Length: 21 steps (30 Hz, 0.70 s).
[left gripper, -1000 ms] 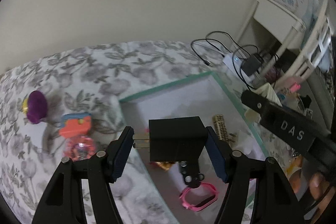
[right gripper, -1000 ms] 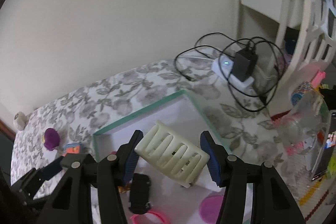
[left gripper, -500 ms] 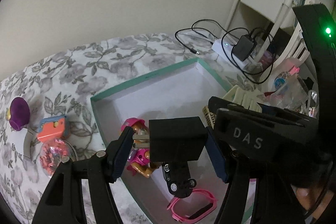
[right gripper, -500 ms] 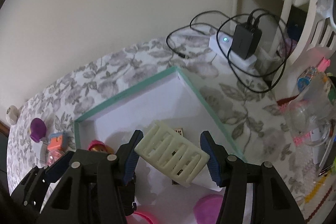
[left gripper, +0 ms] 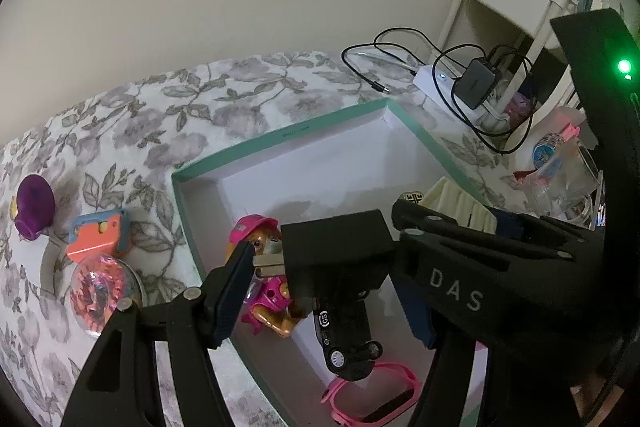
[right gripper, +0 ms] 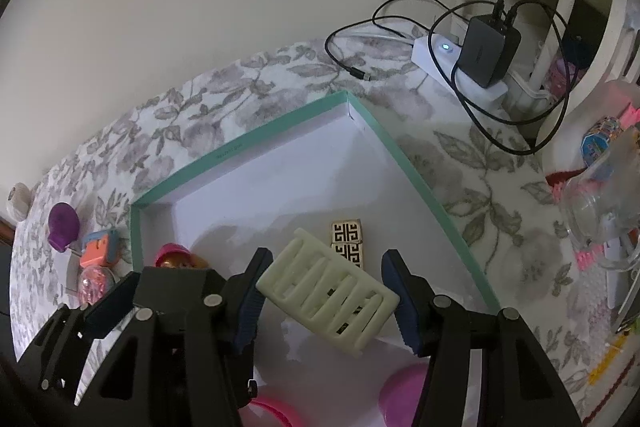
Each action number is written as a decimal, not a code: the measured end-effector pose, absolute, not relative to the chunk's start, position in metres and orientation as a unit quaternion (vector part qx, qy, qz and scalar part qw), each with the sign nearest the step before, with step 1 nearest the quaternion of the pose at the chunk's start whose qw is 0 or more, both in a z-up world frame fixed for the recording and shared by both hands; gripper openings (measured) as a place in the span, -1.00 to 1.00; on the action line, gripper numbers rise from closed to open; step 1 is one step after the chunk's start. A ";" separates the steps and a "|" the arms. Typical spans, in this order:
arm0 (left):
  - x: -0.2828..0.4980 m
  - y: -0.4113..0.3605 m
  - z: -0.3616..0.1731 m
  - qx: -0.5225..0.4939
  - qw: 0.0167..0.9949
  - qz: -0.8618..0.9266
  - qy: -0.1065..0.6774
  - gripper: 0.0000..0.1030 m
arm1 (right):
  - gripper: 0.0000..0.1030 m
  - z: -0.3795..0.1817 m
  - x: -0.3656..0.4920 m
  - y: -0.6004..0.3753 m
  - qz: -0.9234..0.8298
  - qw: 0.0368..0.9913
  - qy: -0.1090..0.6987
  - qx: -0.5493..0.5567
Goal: Organize rigid objects
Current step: 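Carry the charger and slotted holder into the box lid and open both tools, then withdraw both tools from the box toward the candy jar and white piece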
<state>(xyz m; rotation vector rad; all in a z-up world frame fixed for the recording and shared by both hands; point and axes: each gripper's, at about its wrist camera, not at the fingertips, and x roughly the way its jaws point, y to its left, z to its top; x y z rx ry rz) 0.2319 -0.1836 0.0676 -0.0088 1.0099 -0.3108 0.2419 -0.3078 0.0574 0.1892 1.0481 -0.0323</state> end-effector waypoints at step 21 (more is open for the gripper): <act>0.237 -0.167 0.083 -0.029 0.857 -0.152 0.492 0.39 | 0.33 0.095 0.232 -0.308 -0.032 0.883 0.461 0.077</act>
